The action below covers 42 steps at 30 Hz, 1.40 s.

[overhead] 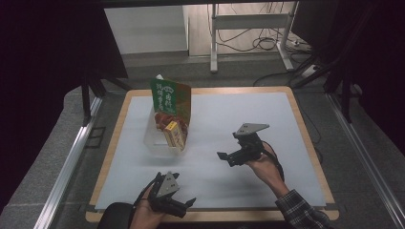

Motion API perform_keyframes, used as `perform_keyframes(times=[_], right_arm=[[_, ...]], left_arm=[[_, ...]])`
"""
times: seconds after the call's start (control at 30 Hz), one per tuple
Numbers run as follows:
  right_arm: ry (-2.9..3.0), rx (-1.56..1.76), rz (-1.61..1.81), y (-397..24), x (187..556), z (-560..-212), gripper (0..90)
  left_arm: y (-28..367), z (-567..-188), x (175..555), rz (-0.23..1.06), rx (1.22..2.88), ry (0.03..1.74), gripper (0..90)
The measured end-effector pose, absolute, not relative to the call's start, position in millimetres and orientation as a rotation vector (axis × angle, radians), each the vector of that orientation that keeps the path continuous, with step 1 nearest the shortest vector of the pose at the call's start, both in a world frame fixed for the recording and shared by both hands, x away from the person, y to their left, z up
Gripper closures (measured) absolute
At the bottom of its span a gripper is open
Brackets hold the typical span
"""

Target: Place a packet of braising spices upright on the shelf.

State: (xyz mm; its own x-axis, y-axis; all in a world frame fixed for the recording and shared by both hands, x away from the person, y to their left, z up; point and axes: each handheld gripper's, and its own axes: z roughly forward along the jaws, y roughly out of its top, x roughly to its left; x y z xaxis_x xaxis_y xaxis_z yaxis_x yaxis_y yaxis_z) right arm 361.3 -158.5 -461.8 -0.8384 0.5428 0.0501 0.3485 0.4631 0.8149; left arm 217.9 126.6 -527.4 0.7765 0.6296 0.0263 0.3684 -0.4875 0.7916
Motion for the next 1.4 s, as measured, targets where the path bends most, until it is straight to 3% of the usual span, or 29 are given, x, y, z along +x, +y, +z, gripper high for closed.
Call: perform_keyframes(times=[1.4], right_arm=[[2.37, 0.882, 1.202, -255, 313, -479, 0.0]], left_arm=[[128, -530, 220, 0.366, 2.118, 0.763, 0.0]])
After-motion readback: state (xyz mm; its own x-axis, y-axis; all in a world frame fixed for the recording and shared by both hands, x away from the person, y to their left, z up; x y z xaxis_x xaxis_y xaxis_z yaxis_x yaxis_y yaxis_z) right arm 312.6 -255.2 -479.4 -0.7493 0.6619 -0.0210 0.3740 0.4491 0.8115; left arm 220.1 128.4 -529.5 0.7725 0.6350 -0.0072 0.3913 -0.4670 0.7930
